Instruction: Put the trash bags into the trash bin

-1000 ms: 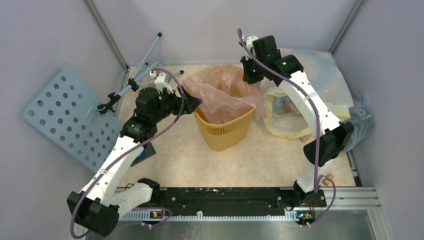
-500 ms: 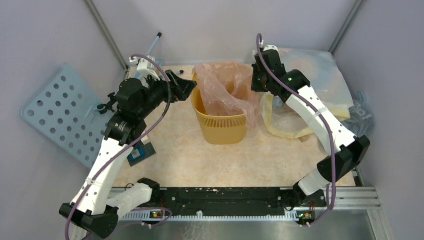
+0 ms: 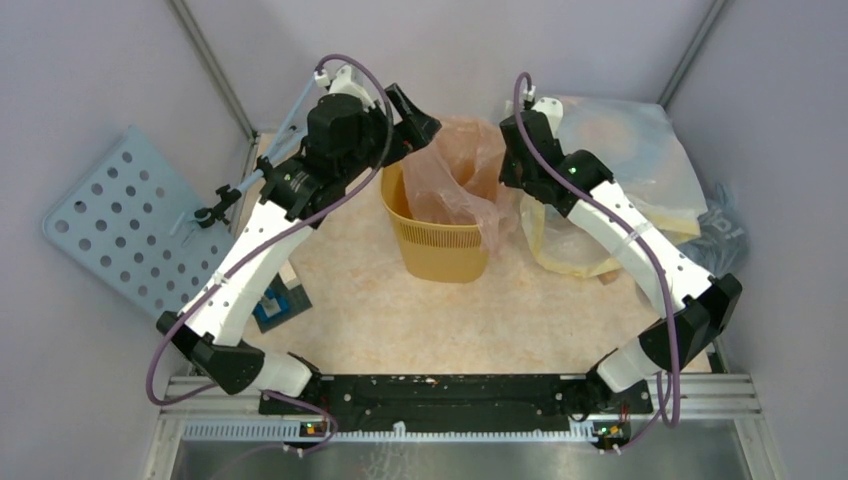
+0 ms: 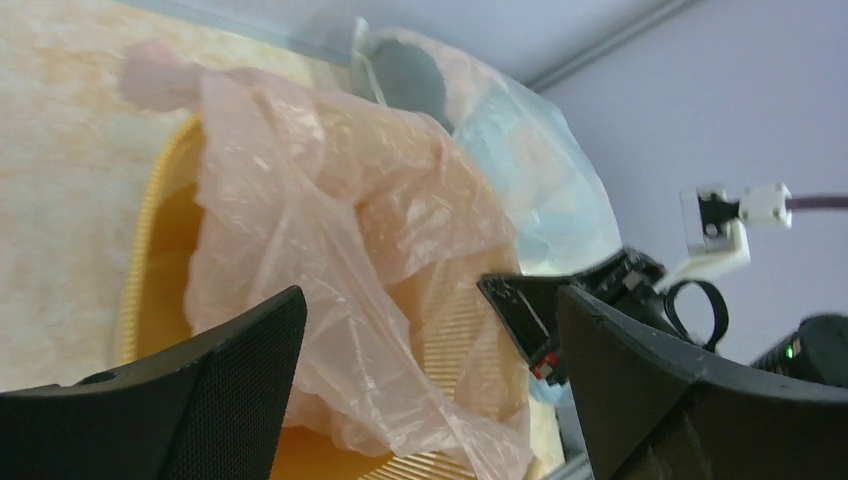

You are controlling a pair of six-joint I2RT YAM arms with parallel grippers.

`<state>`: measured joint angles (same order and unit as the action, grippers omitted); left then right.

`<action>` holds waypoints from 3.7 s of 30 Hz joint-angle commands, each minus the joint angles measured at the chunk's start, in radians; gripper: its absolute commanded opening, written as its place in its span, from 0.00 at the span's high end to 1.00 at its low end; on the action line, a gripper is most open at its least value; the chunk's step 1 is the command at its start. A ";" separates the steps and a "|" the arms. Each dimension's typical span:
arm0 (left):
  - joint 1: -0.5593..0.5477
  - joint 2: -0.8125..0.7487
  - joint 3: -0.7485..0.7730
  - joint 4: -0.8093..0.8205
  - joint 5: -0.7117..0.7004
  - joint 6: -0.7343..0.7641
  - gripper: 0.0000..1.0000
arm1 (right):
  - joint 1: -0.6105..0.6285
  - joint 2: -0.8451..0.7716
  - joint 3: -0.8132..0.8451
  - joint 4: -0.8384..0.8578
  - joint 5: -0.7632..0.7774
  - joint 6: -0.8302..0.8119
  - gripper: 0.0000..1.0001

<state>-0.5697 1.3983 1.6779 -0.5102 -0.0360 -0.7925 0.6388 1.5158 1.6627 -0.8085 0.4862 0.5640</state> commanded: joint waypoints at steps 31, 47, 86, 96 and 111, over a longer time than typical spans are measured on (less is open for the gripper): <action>-0.050 0.037 0.074 0.001 -0.141 0.250 0.17 | 0.136 0.017 0.089 -0.057 0.385 0.455 1.00; -0.269 0.263 0.310 -0.177 -0.600 0.418 0.33 | 0.167 0.061 0.120 -0.047 0.416 0.439 1.00; -0.217 0.316 0.185 -0.170 -0.576 0.400 0.65 | 0.167 0.016 0.043 0.012 0.420 0.410 1.00; -0.197 0.248 0.200 -0.175 -0.504 0.456 1.00 | 0.167 0.016 0.034 0.005 0.443 0.411 1.00; -0.030 -0.010 -0.015 -0.161 -0.267 0.449 1.00 | 0.165 0.025 0.028 -0.005 0.467 0.404 1.00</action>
<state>-0.6510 1.4570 1.7233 -0.7036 -0.3828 -0.3450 0.7979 1.5829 1.6863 -0.8841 0.9173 0.9432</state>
